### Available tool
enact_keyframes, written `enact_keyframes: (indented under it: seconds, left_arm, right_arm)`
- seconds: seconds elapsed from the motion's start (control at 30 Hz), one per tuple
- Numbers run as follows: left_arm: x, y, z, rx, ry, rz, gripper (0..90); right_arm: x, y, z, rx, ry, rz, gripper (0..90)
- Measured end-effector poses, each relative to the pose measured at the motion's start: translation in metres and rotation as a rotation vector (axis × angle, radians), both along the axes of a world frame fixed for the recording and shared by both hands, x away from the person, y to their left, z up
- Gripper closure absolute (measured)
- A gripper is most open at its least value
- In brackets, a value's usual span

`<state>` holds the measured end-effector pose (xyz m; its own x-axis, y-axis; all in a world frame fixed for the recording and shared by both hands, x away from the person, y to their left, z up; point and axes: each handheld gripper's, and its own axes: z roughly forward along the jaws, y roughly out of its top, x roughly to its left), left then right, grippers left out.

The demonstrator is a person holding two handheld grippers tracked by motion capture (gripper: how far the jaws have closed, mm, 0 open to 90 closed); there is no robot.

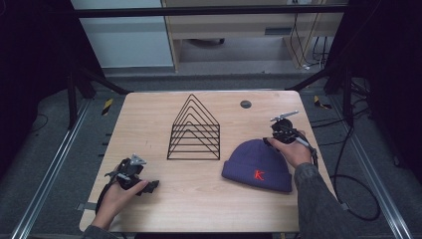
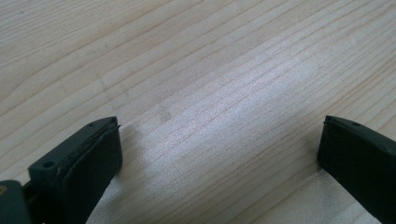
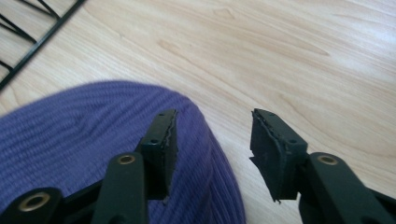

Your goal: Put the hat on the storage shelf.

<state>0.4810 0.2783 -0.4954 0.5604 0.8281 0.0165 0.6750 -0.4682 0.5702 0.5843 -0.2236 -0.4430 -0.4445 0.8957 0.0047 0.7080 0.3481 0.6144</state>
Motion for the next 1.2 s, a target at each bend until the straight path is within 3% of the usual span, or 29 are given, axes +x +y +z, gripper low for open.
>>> enact_keyframes:
  seconds: [0.2,0.4,0.5,0.67,0.8,1.03,1.13,1.2]
  left_arm:
    - [0.001,0.000,0.000,0.002,0.004,-0.011,0.0]
    - [0.001,0.000,0.000,0.004,0.004,-0.018,0.0]
    - [0.001,0.000,0.000,0.004,0.004,-0.018,0.0]
    - [0.001,0.000,0.000,0.004,0.004,-0.019,0.0]
    - [0.001,0.000,0.000,0.002,0.003,-0.017,0.0]
    - [0.001,0.000,0.000,0.003,0.001,-0.020,0.0]
    - [0.001,0.000,0.000,0.004,0.003,-0.018,0.0]
    - [0.001,0.000,0.000,0.004,0.003,-0.018,0.0]
  right_arm:
    - [0.006,0.009,-0.005,0.000,0.010,0.011,54.9]
    - [0.011,0.010,-0.017,0.004,0.056,-0.020,56.2]
    - [0.011,0.011,-0.024,0.022,0.082,-0.037,52.7]
    - [0.011,0.014,-0.030,0.020,0.111,-0.037,52.4]
    - [0.011,0.014,-0.031,0.008,0.123,-0.022,62.1]
    - [0.005,0.015,-0.028,-0.007,0.096,0.051,80.4]
    - [0.001,0.014,-0.022,0.035,0.071,0.062,81.0]
    - [-0.006,0.013,-0.014,0.035,0.056,0.077,81.1]
